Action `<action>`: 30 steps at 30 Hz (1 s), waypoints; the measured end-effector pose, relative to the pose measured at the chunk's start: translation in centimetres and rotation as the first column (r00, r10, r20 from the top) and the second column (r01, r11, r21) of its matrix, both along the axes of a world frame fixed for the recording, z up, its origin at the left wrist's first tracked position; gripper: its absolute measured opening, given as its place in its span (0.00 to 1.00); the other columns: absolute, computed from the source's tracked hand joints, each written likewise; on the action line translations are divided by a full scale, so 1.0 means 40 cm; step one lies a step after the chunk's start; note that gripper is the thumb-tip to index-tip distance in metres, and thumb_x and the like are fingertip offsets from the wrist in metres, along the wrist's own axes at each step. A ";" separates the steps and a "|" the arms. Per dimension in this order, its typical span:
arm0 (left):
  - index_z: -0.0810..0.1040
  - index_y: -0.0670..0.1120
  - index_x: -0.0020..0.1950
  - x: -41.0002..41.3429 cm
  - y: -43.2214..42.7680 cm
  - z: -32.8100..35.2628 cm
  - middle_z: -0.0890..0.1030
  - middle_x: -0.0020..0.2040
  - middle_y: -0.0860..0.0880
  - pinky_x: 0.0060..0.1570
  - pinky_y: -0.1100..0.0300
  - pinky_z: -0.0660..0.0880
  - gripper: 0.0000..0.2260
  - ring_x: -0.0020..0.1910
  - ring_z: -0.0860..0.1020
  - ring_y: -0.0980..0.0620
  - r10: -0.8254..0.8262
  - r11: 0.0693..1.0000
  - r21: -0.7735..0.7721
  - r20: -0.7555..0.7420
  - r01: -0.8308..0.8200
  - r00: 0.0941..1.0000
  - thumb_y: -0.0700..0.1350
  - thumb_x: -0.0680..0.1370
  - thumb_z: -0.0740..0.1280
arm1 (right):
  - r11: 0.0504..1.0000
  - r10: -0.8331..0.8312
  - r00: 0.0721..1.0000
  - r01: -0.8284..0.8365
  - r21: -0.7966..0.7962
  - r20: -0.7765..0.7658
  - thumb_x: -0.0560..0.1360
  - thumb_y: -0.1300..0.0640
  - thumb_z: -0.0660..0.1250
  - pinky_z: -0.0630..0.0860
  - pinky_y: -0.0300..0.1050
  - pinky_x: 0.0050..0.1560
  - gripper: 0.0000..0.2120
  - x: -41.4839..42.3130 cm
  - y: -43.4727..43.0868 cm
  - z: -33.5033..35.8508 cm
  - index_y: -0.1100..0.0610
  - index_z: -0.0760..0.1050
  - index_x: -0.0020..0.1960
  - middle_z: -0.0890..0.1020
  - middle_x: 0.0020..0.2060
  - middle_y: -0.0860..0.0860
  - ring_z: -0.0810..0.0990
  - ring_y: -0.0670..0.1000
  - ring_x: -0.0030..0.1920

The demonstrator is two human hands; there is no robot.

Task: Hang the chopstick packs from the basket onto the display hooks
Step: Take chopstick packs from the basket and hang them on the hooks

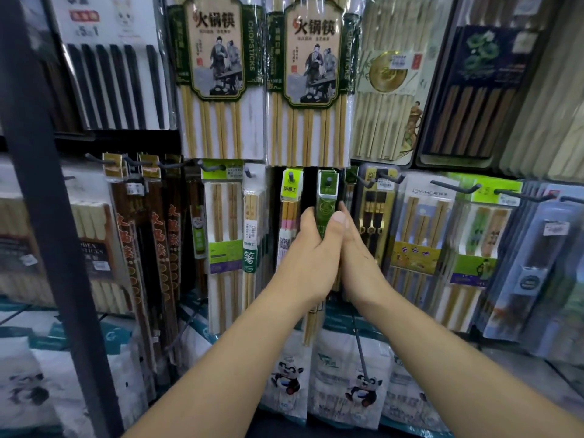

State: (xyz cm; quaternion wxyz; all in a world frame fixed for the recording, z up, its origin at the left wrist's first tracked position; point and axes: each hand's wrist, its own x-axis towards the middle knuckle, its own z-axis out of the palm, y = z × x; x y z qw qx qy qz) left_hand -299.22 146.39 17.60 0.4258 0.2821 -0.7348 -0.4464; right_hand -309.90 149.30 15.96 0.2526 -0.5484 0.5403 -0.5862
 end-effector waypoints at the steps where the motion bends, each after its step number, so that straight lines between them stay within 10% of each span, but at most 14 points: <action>1: 0.52 0.59 0.83 -0.010 -0.006 0.002 0.67 0.64 0.74 0.50 0.77 0.58 0.30 0.54 0.65 0.85 -0.016 0.999 0.039 -0.049 0.018 0.999 0.67 0.83 0.53 | 1.000 0.009 1.000 -0.009 0.003 0.023 0.81 0.31 0.46 0.56 0.53 0.80 0.30 0.003 -0.009 -0.004 0.36 0.51 0.81 0.57 0.78 0.35 0.60 0.32 0.73; 15: 0.60 0.60 0.82 -0.082 -0.073 0.006 0.68 0.79 0.55 0.78 0.44 0.60 0.38 0.79 0.64 0.52 0.026 0.961 0.272 -0.285 0.055 0.958 0.72 0.74 0.58 | 1.000 0.026 0.981 -0.025 -0.008 0.194 0.82 0.32 0.45 0.55 0.52 0.80 0.30 0.012 -0.110 -0.024 0.41 0.53 0.82 0.59 0.81 0.42 0.57 0.40 0.79; 23: 0.58 0.57 0.83 -0.093 -0.096 0.001 0.66 0.80 0.52 0.76 0.49 0.61 0.32 0.78 0.64 0.52 0.040 0.948 0.315 -0.253 0.043 0.967 0.67 0.82 0.59 | 0.996 0.036 0.961 -0.056 0.063 0.273 0.83 0.33 0.43 0.54 0.52 0.81 0.30 0.010 -0.120 -0.005 0.42 0.53 0.82 0.59 0.81 0.44 0.56 0.43 0.80; 30: 0.57 0.57 0.84 -0.084 -0.079 -0.053 0.66 0.79 0.57 0.55 0.65 0.64 0.28 0.66 0.65 0.63 -0.002 0.926 0.357 -0.316 0.121 0.949 0.62 0.85 0.58 | 0.999 -0.010 0.959 -0.004 0.050 0.285 0.82 0.32 0.44 0.55 0.43 0.74 0.29 0.020 -0.103 -0.057 0.38 0.53 0.81 0.58 0.81 0.43 0.56 0.42 0.78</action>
